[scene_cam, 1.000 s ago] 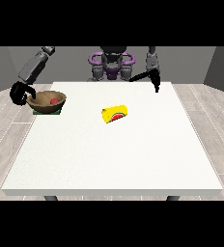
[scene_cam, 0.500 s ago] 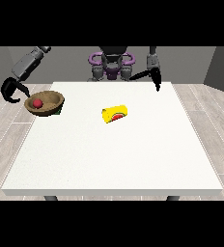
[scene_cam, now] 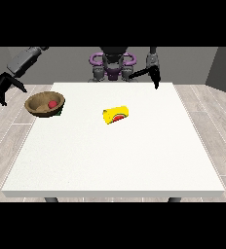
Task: Pick the cup and pour the ball into the bowl, then pick the bowl and place it on the pad
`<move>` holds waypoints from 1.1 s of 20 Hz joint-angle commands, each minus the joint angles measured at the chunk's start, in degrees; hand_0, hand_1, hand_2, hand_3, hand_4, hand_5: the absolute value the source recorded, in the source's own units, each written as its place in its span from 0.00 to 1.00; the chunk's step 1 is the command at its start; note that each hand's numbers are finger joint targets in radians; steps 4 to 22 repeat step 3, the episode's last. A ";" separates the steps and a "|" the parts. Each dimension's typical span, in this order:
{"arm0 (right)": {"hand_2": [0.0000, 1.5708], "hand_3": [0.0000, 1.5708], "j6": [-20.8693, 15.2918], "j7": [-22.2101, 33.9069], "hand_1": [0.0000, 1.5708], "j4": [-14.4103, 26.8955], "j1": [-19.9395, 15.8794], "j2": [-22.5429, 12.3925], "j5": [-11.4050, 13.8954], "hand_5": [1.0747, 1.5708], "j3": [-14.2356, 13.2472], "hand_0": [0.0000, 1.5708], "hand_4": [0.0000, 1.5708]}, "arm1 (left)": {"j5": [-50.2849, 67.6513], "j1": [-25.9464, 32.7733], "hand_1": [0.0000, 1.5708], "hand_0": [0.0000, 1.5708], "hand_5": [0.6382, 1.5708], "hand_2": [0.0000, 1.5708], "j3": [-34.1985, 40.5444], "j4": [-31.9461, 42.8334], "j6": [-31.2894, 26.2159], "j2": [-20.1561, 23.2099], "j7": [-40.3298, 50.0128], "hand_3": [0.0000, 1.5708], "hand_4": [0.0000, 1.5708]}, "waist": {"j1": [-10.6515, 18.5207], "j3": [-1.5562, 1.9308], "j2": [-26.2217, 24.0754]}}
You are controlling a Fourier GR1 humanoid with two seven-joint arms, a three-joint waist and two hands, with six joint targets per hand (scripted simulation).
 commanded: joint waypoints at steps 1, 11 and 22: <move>0.17 0.10 4.97 4.64 0.00 -1.04 -2.33 -4.48 -0.90 0.85 -0.37 0.00 0.00 | -0.10 -0.26 0.00 0.00 1.00 0.00 0.73 3.14 0.64 -0.54 0.57 0.00 0.00 | -1.43 -0.08 -3.38; 0.12 0.18 9.51 6.61 0.00 -1.30 -4.12 -7.15 -3.19 0.86 -2.15 0.00 0.00 | 1.19 1.01 0.00 0.00 1.00 0.00 1.17 4.82 -0.22 -0.45 -0.65 0.00 0.00 | -1.61 -0.10 -4.56; 0.12 0.18 9.51 6.61 0.00 -1.30 -4.12 -7.15 -3.19 0.86 -2.15 0.00 0.00 | 1.19 1.01 0.00 0.00 1.00 0.00 1.17 4.82 -0.22 -0.45 -0.65 0.00 0.00 | -1.61 -0.10 -4.56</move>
